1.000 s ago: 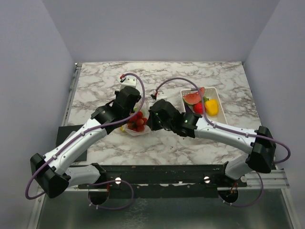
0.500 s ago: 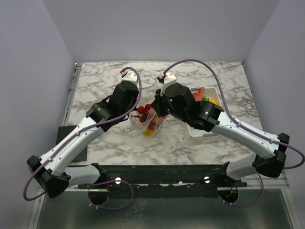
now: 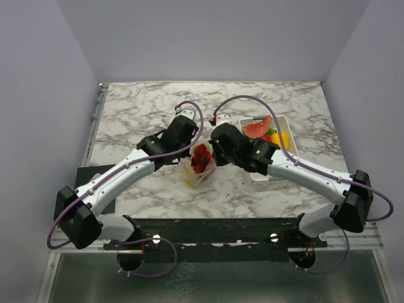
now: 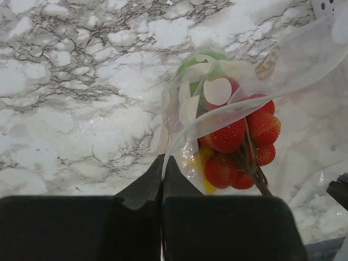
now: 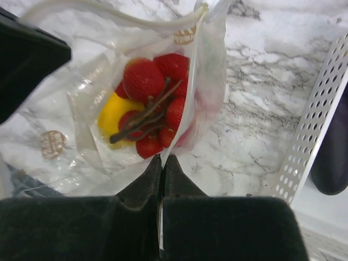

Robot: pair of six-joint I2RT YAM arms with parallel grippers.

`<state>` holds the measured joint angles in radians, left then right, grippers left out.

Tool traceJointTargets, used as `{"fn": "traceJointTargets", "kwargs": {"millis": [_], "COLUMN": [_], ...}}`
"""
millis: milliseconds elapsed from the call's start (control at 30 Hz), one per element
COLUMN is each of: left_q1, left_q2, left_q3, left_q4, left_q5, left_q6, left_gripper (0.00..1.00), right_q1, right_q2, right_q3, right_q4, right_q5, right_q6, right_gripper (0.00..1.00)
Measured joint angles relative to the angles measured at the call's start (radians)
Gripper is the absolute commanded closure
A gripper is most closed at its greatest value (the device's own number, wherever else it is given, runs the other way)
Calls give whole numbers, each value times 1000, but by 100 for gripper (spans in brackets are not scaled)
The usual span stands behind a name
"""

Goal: Place the food in the zip-top bag and seal the zipper
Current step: Adjust the zipper food storage bag at the center of the board.

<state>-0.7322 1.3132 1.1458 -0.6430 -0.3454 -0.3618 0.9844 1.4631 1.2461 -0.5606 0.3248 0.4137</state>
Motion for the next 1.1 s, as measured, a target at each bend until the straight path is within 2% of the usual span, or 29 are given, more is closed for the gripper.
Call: {"fn": "traceJointTargets", "kwargs": {"millis": [267, 400, 633, 1100], "left_q1": [0, 0, 0, 0], "left_q2": [-68, -102, -62, -64], "left_q3": [120, 120, 66, 161], "left_q4": [5, 16, 5, -22], "left_q5": [28, 22, 0, -69], "left_q6": [-5, -4, 5, 74], "left_gripper": [100, 100, 100, 100], "right_q1": [0, 0, 0, 0], "right_q2": [-98, -135, -83, -47], "right_q3": [160, 151, 71, 71], "right_q4": [-22, -8, -11, 21], "right_q5": [0, 3, 4, 5], "right_q6": [-18, -21, -14, -14], "right_gripper": [99, 99, 99, 99]}}
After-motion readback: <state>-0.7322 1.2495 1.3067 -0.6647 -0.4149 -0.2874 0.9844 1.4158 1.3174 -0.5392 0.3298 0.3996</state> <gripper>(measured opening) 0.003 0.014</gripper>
